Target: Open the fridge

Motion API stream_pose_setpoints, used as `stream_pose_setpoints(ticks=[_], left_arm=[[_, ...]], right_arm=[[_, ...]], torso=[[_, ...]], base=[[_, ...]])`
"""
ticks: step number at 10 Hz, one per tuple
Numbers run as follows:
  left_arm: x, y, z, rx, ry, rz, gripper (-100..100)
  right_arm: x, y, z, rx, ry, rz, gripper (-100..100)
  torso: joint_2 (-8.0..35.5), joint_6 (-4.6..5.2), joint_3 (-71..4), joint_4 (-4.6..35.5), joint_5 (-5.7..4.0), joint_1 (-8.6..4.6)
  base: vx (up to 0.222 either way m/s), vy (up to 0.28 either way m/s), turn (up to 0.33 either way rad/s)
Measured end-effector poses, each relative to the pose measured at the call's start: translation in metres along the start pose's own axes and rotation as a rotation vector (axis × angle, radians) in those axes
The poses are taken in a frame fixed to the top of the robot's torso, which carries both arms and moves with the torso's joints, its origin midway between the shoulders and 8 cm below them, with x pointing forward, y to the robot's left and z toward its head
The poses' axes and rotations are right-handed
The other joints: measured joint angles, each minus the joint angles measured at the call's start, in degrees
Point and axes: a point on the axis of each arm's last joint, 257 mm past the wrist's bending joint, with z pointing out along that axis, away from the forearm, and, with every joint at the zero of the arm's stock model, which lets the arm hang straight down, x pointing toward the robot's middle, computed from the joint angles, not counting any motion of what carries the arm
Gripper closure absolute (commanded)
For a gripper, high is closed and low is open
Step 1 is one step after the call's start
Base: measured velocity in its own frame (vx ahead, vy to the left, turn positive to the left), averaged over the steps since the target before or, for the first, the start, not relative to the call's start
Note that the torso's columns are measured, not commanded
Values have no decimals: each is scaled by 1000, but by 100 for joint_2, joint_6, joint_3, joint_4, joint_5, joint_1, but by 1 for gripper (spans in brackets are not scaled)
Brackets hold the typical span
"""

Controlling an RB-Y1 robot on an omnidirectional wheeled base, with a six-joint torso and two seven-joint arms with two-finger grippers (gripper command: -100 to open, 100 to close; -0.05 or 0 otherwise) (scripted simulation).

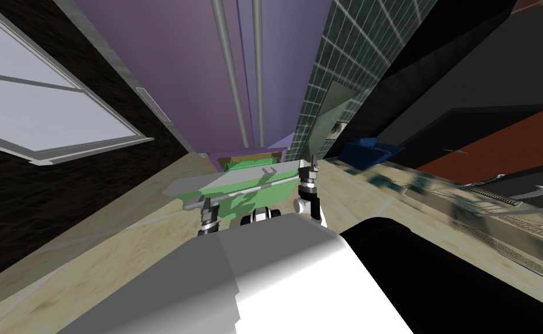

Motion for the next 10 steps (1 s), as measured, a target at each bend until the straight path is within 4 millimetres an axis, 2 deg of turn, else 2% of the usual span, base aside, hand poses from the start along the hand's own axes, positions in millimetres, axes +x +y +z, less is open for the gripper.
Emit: stream_pose_setpoints(ticks=[9, 10], left_arm=[[-22, -4, 68, -15, 7, -8, -100], [-22, -2, 68, -23, 5, -9, 0]], right_arm=[[0, 0, 0, 0, 0, 0, 0], [0, 0, 0, 0, 0, 0, 0]], torso=[[60, -3, 31, 33, -24, -28], [50, 1, 28, 27, -19, -25]], base=[[-51, -33, 8], [-5, -1, 2]])
